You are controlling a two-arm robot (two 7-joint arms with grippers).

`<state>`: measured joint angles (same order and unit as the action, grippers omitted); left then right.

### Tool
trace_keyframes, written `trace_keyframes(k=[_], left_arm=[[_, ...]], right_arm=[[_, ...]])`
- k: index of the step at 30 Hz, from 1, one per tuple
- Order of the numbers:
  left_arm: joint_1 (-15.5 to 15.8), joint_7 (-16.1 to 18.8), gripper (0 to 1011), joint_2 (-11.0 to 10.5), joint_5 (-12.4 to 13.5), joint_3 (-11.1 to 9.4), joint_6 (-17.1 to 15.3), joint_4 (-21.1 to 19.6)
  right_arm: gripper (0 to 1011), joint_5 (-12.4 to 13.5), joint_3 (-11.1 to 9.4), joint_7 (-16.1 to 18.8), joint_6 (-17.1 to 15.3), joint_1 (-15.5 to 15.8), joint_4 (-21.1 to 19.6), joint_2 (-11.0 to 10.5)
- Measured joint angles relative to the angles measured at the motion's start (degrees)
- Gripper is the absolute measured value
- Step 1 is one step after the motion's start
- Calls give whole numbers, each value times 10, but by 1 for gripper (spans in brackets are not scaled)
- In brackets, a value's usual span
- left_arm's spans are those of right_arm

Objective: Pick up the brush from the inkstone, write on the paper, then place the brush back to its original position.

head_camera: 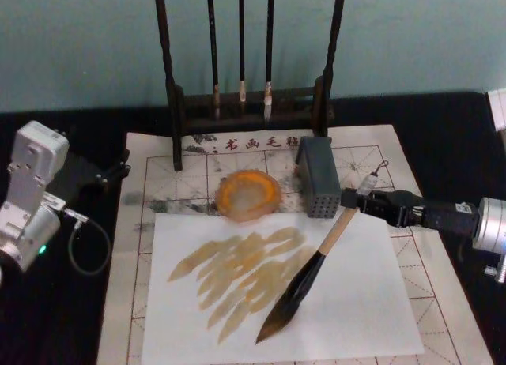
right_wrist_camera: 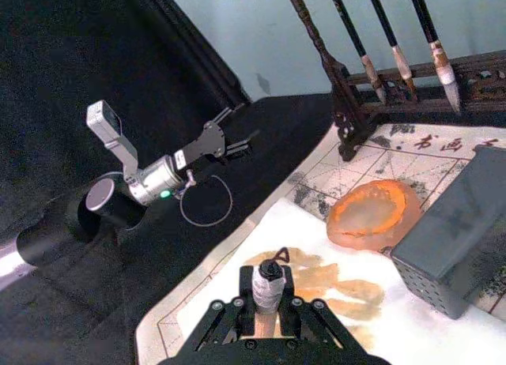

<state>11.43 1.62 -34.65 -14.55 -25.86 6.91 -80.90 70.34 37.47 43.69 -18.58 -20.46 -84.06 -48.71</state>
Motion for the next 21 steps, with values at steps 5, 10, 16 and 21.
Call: trace_keyframes(k=[5, 10, 16, 21], left_arm=[[0, 0, 1001, 0, 0, 0, 0, 0], [0, 0, 1001, 0, 0, 0, 0, 0], [0, 0, 1001, 0, 0, 0, 0, 0], [0, 0, 1001, 0, 0, 0, 0, 0]], right_arm=[[181, 1, -1, 1, 1, 2, 1, -3], [181, 3, -3, 1, 3, 4, 4, -6], [181, 7, -8, 0, 5, 7, 7, -9], [182, 10, -13, -4, 8, 12, 7, -13]])
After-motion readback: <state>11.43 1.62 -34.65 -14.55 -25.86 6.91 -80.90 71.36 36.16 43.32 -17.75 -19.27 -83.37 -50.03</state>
